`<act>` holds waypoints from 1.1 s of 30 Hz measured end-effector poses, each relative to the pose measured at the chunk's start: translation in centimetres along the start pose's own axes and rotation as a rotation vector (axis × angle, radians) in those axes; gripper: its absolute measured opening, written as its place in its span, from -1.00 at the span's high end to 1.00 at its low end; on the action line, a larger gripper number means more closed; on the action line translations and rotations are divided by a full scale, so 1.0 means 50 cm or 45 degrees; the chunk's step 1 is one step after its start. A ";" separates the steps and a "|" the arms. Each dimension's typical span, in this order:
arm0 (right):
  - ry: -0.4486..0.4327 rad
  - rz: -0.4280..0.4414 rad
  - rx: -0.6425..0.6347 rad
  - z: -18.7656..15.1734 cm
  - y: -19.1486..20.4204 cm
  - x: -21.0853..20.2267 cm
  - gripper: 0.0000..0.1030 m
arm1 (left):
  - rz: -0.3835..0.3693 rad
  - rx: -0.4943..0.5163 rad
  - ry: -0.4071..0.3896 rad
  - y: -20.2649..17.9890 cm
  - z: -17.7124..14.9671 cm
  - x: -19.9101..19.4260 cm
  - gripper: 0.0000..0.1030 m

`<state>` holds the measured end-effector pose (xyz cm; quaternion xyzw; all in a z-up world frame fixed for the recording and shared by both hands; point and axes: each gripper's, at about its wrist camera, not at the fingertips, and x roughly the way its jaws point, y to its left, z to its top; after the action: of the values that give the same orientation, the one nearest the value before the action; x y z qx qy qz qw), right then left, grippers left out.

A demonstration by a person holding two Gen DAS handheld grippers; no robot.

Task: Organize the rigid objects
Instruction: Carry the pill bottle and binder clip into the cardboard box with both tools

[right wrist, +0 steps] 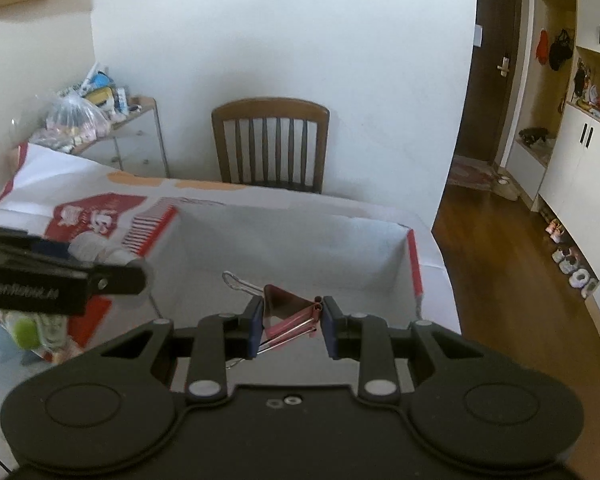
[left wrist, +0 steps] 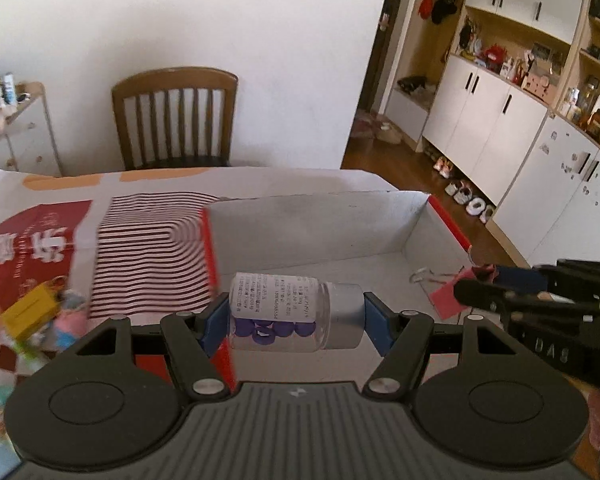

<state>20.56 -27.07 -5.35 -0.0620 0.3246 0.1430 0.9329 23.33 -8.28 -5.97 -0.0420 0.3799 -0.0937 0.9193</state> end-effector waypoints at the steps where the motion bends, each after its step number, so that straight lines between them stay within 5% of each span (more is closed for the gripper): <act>1: 0.008 -0.007 -0.002 0.000 -0.007 0.010 0.45 | 0.007 0.006 0.013 -0.006 0.007 0.020 -0.34; 16: 0.210 -0.014 -0.068 -0.027 -0.031 0.141 0.45 | 0.054 0.018 0.295 -0.050 0.053 0.273 -0.34; 33: 0.377 -0.026 -0.059 -0.050 -0.044 0.195 0.45 | 0.057 -0.063 0.500 -0.036 0.051 0.372 -0.34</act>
<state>27.09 -27.47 -13.33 -0.1072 0.4545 0.1301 0.8746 37.78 -13.83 -16.77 -0.0371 0.5550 -0.0702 0.8281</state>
